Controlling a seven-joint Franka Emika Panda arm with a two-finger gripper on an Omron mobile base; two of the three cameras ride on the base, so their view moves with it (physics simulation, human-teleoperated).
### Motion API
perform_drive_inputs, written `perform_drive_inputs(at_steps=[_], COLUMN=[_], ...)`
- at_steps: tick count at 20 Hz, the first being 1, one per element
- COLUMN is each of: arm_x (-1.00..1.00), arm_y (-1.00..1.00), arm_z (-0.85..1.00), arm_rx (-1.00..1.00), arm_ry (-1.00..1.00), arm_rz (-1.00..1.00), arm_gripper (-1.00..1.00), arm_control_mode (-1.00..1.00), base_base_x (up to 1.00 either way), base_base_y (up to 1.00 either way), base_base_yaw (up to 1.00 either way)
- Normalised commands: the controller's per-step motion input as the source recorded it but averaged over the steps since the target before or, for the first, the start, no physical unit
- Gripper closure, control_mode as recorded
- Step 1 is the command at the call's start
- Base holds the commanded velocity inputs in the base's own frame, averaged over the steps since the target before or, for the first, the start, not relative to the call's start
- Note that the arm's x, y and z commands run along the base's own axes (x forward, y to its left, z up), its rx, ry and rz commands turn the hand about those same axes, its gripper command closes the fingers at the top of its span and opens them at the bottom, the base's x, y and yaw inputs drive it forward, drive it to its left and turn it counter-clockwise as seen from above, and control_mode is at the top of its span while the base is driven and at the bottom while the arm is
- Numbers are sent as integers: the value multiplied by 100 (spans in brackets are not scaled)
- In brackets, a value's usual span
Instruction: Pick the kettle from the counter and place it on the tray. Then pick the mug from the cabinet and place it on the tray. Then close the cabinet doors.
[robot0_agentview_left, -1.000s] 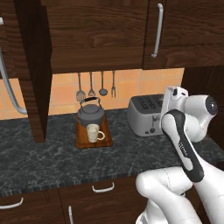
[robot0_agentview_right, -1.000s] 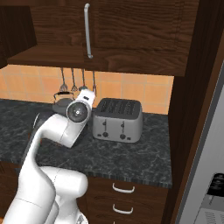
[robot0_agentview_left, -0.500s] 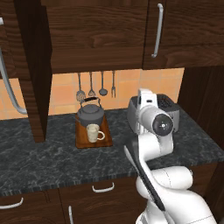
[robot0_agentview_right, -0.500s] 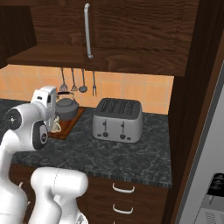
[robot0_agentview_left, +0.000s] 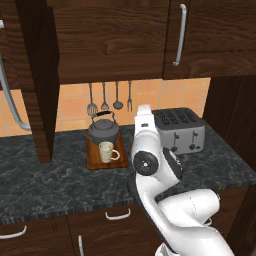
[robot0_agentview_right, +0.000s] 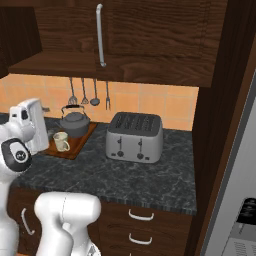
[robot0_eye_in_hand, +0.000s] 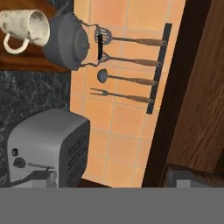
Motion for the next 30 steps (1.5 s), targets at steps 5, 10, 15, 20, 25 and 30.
perform_drive_inputs(at_steps=[5, 10, 15, 20, 25, 30], arm_x=[-36, -25, -3, 0, 1, 4], arm_y=[64, 87, 100, 93, 74, 62], arm_z=[7, 17, 8, 0, 0, 0], arm_rx=[-44, -39, -33, -24, -16, -13], arm_ry=[-2, 0, -3, -7, -11, -8], arm_rz=[-32, -28, -18, -13, -12, -11], arm_gripper=[-100, -100, -100, -100, -100, -100], arm_control_mode=[-100, -100, -100, -100, -100, -100], base_base_x=[0, 0, 0, 0, 0, 0], base_base_y=[0, 0, 0, 0, 0, 0], base_base_yaw=[0, 0, 0, 0, 0, 0])
